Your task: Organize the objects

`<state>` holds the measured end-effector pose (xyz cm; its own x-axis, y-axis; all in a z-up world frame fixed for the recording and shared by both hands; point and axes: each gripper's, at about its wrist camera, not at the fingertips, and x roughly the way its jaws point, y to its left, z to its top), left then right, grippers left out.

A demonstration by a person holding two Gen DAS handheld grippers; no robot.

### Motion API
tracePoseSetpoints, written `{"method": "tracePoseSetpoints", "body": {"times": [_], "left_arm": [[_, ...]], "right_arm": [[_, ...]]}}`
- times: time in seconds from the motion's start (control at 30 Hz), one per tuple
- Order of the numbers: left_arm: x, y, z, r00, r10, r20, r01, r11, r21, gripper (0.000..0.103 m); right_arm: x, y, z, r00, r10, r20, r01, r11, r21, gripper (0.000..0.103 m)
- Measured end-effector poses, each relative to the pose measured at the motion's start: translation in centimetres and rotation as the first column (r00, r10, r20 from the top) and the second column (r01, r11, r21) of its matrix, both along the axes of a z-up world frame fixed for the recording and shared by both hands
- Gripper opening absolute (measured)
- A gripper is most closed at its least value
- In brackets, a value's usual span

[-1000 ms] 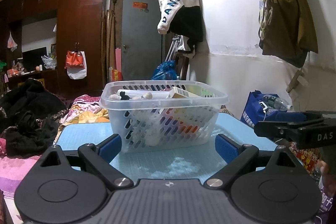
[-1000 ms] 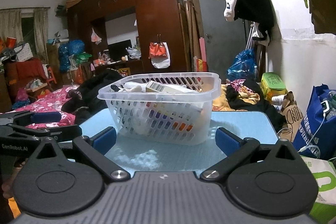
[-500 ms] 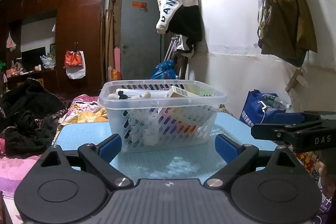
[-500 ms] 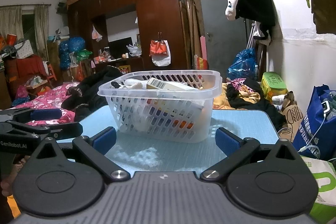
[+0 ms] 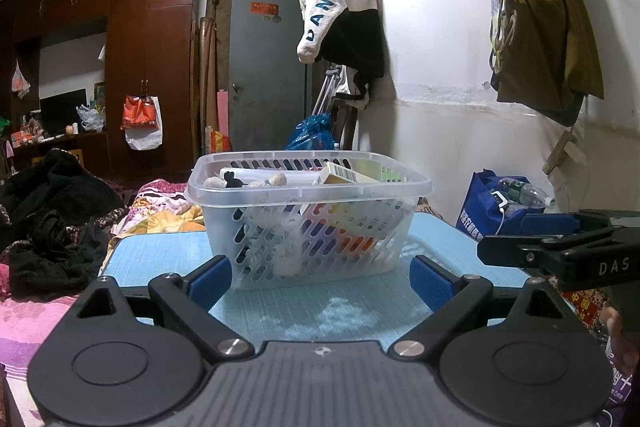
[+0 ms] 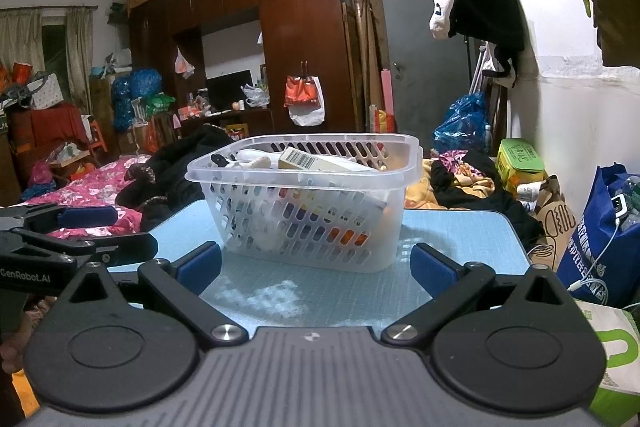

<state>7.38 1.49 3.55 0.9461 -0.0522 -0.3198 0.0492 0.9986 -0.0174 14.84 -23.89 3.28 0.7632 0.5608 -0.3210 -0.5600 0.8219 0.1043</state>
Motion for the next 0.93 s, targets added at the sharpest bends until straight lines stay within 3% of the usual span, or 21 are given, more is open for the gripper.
{"method": "tracePoseSetpoints", "body": {"times": [0.93], "left_arm": [[-0.3,-1.2,-0.5,1.0,-0.024,-0.002,0.024,0.998,0.053,0.097]], "right_arm": [[-0.1,0.3,-0.3,1.0,0.006,0.0,-0.006,1.0,-0.028,0.103]]}}
